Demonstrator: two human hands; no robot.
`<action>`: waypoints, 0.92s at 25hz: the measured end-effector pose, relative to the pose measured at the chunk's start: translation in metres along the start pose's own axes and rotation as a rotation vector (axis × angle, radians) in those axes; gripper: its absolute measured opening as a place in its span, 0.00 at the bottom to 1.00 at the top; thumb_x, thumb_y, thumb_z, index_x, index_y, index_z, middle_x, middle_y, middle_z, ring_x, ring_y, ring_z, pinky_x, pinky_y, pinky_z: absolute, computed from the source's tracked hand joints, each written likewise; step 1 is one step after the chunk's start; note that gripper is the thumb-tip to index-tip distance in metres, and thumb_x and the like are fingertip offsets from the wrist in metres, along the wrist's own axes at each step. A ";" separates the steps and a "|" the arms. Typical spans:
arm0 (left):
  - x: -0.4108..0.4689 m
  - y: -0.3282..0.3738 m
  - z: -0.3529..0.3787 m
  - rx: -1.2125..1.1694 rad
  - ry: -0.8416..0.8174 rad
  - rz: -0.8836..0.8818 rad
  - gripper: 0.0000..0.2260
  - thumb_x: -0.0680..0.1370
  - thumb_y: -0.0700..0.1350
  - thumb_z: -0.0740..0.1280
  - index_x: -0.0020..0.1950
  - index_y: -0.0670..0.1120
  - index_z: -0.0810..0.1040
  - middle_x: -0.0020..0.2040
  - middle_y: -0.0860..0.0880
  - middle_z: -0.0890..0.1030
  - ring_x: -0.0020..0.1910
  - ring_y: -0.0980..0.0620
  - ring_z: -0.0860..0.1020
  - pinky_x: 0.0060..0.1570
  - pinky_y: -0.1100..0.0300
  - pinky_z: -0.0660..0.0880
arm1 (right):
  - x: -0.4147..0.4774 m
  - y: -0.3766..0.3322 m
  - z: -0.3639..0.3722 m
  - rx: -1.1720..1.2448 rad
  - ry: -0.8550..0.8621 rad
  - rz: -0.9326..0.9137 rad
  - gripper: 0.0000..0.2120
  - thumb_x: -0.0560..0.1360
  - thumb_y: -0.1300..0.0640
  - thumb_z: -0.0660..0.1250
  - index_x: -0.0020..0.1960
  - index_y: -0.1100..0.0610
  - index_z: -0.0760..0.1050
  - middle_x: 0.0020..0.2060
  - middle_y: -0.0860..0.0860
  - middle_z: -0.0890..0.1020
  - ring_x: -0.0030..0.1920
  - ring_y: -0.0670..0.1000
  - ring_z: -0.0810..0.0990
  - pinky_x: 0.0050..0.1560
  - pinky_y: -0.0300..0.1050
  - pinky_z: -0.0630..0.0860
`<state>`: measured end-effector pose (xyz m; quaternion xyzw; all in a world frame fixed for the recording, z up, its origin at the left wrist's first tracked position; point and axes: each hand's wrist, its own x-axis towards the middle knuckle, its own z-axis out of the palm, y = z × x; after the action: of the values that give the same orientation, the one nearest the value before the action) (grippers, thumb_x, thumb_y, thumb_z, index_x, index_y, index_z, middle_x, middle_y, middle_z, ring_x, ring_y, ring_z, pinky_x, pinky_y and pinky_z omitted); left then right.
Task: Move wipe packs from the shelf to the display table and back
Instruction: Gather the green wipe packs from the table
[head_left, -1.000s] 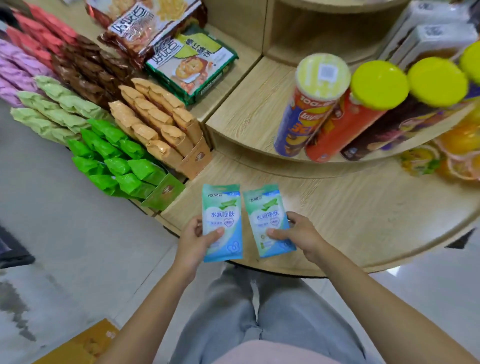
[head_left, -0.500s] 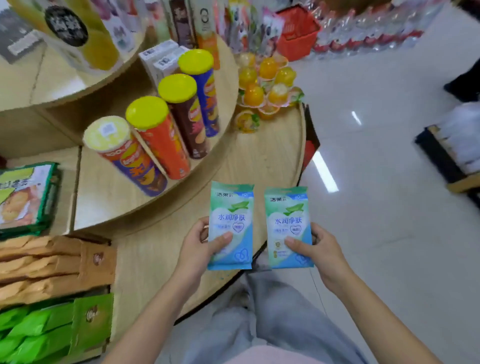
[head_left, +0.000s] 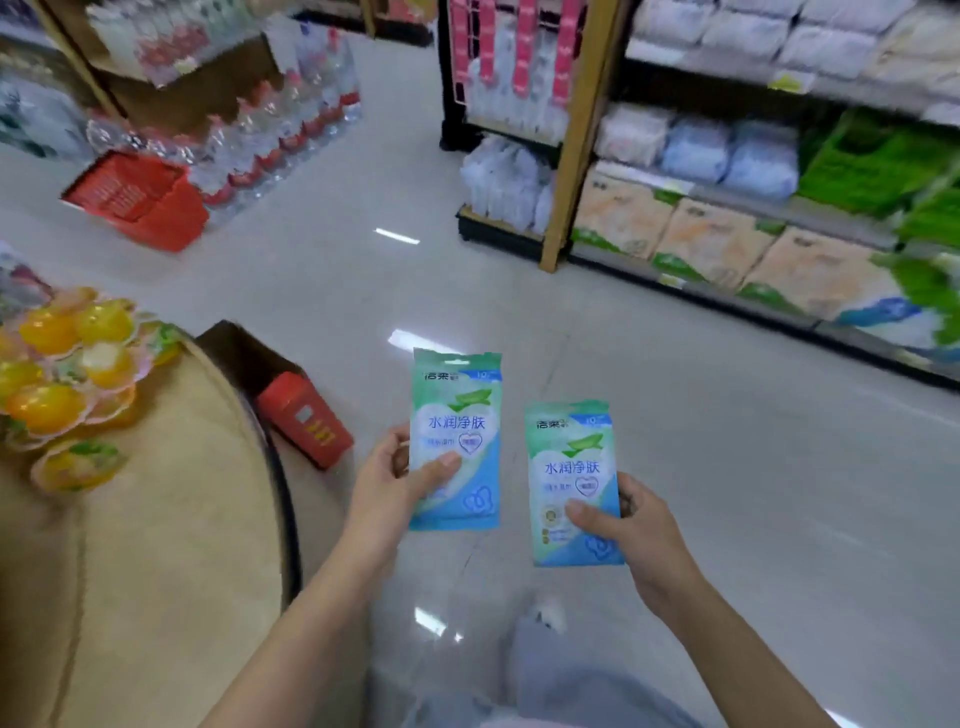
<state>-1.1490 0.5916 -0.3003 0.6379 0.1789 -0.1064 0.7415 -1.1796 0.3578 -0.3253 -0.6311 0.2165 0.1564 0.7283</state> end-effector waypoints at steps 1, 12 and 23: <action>0.018 0.004 0.031 0.017 -0.051 0.001 0.22 0.65 0.42 0.75 0.57 0.43 0.76 0.51 0.43 0.84 0.47 0.45 0.83 0.50 0.49 0.79 | 0.011 -0.013 -0.025 0.021 0.043 -0.028 0.13 0.67 0.67 0.73 0.51 0.60 0.78 0.44 0.54 0.86 0.41 0.53 0.86 0.37 0.41 0.80; 0.159 0.049 0.260 0.045 -0.391 -0.030 0.22 0.64 0.42 0.73 0.57 0.42 0.76 0.51 0.44 0.85 0.47 0.43 0.83 0.38 0.55 0.80 | 0.134 -0.169 -0.198 0.120 0.349 -0.289 0.13 0.67 0.66 0.73 0.50 0.58 0.78 0.43 0.52 0.86 0.42 0.52 0.85 0.44 0.46 0.82; 0.375 0.170 0.456 0.110 -0.588 0.081 0.16 0.71 0.37 0.70 0.57 0.43 0.75 0.51 0.46 0.85 0.46 0.47 0.84 0.38 0.59 0.80 | 0.288 -0.291 -0.287 0.216 0.511 -0.316 0.21 0.59 0.58 0.79 0.50 0.57 0.79 0.44 0.52 0.86 0.43 0.53 0.85 0.40 0.44 0.80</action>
<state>-0.6815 0.1968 -0.2404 0.6255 -0.0751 -0.2665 0.7295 -0.8210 0.0166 -0.2562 -0.5948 0.3069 -0.1462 0.7284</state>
